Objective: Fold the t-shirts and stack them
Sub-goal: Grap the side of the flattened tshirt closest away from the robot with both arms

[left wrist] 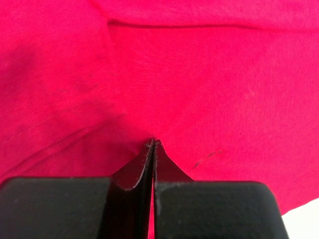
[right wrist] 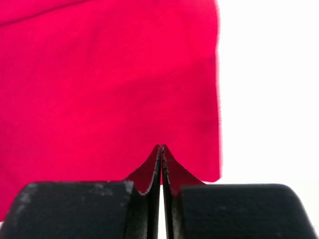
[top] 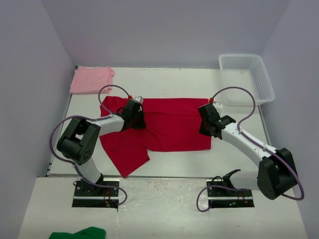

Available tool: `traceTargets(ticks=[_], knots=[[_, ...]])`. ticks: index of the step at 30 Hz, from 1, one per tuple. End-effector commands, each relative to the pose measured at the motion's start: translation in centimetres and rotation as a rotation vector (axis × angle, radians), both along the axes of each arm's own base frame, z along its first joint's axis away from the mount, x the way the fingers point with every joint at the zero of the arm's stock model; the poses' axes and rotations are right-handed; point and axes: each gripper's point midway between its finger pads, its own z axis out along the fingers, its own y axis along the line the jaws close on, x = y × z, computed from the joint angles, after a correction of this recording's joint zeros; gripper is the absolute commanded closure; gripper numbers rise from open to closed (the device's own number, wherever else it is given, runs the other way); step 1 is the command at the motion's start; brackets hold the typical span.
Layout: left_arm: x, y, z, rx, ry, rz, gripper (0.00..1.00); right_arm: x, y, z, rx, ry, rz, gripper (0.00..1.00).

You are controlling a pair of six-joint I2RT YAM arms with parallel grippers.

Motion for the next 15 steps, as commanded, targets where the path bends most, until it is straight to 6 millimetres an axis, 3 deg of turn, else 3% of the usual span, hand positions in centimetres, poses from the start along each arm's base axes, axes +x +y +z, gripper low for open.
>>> traceTargets(ticks=[1, 2, 5, 9, 15], knots=[[-1.6, 4.5, -1.9, 0.06, 0.076, 0.099, 1.0, 0.1, -0.6, 1.1, 0.061, -0.075, -0.065, 0.96], [-1.6, 4.9, -1.9, 0.065, 0.076, 0.102, 1.0, -0.2, 0.2, 1.0, 0.105, -0.063, -0.038, 0.81], [-1.1, 6.6, -1.5, 0.081, 0.063, 0.143, 1.0, -0.5, 0.6, 0.6, 0.149, -0.05, -0.022, 0.57], [0.0, 8.5, -0.6, 0.118, 0.032, 0.199, 1.0, -1.4, 1.0, -0.3, 0.176, -0.012, -0.01, 0.49], [0.6, 7.2, -0.3, 0.07, 0.026, 0.164, 1.0, -3.1, 2.9, -1.7, 0.302, 0.02, 0.041, 0.52]])
